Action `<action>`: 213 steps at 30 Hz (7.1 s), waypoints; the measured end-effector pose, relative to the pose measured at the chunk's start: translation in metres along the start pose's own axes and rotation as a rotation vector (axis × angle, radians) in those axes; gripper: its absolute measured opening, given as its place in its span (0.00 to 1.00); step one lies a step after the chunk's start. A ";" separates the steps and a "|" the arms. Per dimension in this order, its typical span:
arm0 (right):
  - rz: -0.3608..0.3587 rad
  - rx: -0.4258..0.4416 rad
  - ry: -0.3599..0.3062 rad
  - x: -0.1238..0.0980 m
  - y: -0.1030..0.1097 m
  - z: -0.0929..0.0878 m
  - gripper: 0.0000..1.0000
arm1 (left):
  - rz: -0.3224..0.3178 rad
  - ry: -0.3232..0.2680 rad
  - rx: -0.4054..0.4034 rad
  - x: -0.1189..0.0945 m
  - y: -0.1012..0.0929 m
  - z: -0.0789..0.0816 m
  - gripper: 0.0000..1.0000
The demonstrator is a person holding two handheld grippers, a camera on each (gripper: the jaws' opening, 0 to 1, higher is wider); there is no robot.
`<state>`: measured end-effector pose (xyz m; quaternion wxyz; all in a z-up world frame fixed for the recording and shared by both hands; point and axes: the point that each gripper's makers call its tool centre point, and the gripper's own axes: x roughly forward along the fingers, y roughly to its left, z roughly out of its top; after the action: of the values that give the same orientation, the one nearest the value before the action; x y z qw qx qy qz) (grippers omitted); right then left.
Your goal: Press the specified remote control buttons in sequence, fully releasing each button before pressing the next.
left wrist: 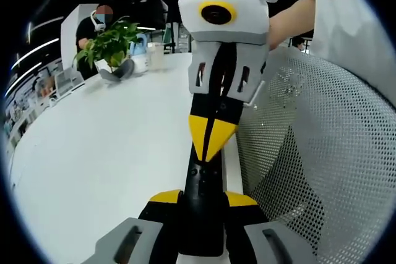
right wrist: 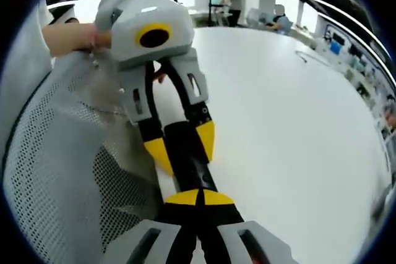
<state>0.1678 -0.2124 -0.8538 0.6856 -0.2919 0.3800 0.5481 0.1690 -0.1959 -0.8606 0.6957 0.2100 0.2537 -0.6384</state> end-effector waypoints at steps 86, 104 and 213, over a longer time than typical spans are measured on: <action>-0.016 -0.286 0.157 0.010 0.005 0.011 0.00 | 0.000 -0.003 0.009 -0.001 0.000 0.000 0.25; 0.074 -0.010 0.095 0.011 -0.009 0.013 0.00 | 0.000 -0.002 0.014 0.000 0.000 0.000 0.25; -0.138 -0.007 0.140 0.021 0.002 0.026 0.00 | 0.008 -0.010 -0.035 -0.001 0.002 0.000 0.24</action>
<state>0.1738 -0.1797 -0.8569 0.6923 -0.3574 0.4042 0.4791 0.1708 -0.1948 -0.8599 0.7030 0.1958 0.2605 -0.6321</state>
